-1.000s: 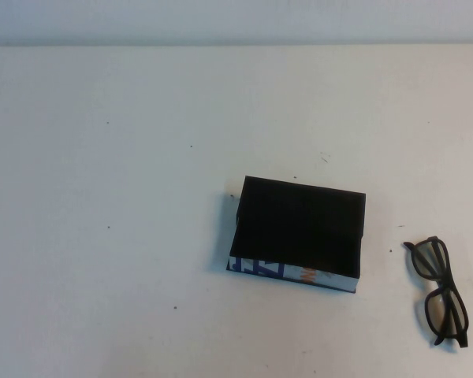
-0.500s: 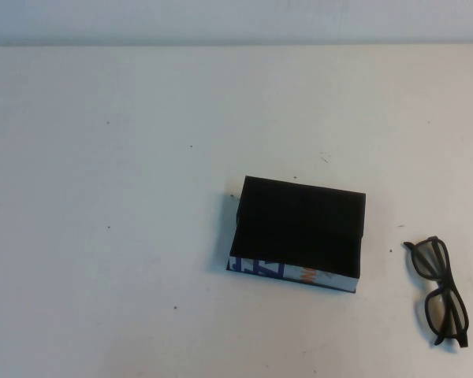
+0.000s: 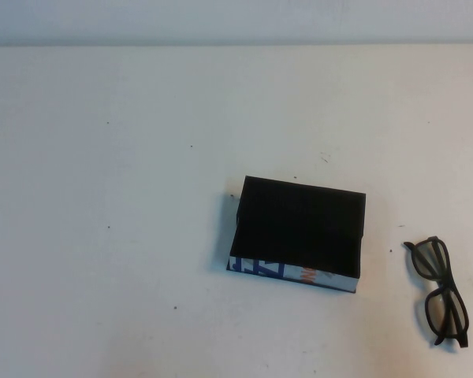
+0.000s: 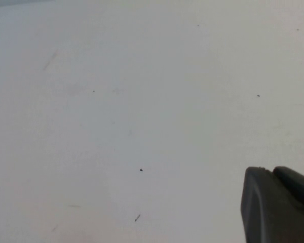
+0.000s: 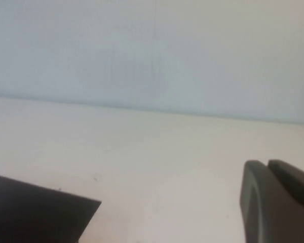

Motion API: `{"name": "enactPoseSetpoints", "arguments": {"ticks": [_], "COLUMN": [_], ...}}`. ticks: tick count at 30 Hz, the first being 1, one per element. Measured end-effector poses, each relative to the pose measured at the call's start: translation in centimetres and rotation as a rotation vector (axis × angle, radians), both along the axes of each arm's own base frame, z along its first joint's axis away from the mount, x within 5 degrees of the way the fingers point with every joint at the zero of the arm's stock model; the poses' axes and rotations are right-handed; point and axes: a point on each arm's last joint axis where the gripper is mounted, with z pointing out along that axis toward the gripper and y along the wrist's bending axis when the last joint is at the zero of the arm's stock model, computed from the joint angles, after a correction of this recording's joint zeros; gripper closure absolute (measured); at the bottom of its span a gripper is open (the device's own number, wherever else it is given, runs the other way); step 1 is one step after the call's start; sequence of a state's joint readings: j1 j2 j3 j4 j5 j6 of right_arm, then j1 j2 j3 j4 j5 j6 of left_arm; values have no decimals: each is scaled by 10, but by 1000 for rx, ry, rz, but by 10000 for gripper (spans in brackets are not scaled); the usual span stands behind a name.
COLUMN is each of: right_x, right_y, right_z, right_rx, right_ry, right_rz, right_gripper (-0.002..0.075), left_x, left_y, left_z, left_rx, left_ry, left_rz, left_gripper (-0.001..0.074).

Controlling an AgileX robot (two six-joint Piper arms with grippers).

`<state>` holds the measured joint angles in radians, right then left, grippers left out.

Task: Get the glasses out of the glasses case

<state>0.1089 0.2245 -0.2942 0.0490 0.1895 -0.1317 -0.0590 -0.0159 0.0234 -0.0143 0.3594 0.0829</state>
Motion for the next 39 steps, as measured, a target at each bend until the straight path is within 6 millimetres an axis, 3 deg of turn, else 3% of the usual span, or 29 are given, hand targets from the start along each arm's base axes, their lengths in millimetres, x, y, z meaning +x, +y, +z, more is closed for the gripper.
{"name": "enactPoseSetpoints", "arguments": {"ticks": [5, 7, 12, 19, 39], "right_x": [-8, -9, -11, -14, -15], "right_y": [-2, -2, -2, 1, 1], "right_z": [-66, -82, -88, -106, -106], "right_rx": [113, 145, 171, 170, 177], "right_ry": [30, 21, 43, 242, 252], "right_rz": [-13, -16, -12, -1, -4], "right_gripper": [743, 743, 743, 743, 743], "left_x": [0, 0, 0, 0, 0], "left_y": [0, 0, 0, 0, 0], "left_z": [0, 0, 0, 0, 0], "left_rx": [0, 0, 0, 0, 0], "left_ry": [0, 0, 0, 0, 0], "left_rz": [0, 0, 0, 0, 0], "left_gripper": [739, 739, 739, 739, 739]}}
